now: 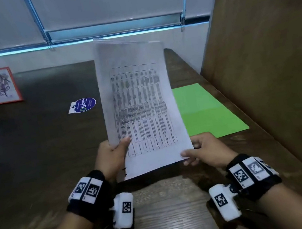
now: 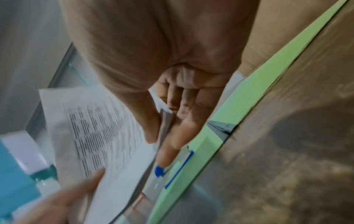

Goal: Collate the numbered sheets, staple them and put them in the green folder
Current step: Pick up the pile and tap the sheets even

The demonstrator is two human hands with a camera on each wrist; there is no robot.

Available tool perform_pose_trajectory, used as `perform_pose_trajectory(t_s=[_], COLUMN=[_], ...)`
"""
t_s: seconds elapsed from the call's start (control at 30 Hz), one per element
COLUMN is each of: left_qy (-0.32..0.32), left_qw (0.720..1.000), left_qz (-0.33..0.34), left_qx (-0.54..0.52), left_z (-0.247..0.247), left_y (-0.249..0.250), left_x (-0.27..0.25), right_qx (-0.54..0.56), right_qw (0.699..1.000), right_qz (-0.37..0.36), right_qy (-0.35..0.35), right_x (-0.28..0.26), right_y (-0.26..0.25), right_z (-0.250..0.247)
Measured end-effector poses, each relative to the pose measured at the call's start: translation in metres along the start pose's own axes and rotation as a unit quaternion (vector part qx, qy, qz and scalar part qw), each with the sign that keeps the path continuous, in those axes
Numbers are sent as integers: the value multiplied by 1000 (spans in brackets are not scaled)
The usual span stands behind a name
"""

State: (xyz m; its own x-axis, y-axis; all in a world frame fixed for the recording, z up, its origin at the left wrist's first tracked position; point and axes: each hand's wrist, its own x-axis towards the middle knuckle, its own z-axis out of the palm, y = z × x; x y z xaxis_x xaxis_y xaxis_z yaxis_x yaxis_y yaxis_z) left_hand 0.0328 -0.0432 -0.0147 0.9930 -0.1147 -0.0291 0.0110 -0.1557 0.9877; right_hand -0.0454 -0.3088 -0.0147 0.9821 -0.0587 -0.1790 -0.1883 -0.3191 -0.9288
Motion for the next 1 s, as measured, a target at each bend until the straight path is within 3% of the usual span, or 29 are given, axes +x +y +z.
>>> perform_pose_trajectory(t_s=[0.13, 0.33, 0.53, 0.63, 0.67, 0.73, 0.8, 0.83, 0.87, 0.9, 1.0], left_qy=[22, 34, 27, 28, 30, 32, 25, 10, -9, -29, -67], left_qw=[996, 997, 994, 997, 998, 989, 946, 915, 886, 864, 826], left_qz=[-35, 23, 49, 50, 52, 77, 163, 210, 238, 247, 268], left_qx=[-74, -62, -98, -51, -16, 120, 280, 345, 399, 437, 491], left_z=[-12, -9, 0, -4, -7, -15, -17, -16, -15, -15, -26], left_y=[1, 21, 41, 41, 44, 49, 61, 68, 78, 87, 104], left_x=[3, -10, -23, -21, -20, -15, -11, -9, -11, -11, -8], right_qx=[120, 166, 96, -54, -153, -303, -332, -327, -314, -291, -119], right_qw=[993, 980, 977, 973, 953, 880, 814, 796, 795, 819, 933], right_qz=[0, -70, -115, -125, -141, -220, -323, -356, -370, -360, -285], right_qy=[14, 87, 154, 186, 219, 293, 352, 365, 363, 340, 183], right_x=[-12, -16, -15, -16, -18, -24, -28, -29, -26, -25, -24], right_y=[-15, -27, -23, -21, -24, -39, -69, -87, -99, -111, -132], right_z=[1, 9, 12, 5, 3, -1, -12, -21, -34, -48, -91])
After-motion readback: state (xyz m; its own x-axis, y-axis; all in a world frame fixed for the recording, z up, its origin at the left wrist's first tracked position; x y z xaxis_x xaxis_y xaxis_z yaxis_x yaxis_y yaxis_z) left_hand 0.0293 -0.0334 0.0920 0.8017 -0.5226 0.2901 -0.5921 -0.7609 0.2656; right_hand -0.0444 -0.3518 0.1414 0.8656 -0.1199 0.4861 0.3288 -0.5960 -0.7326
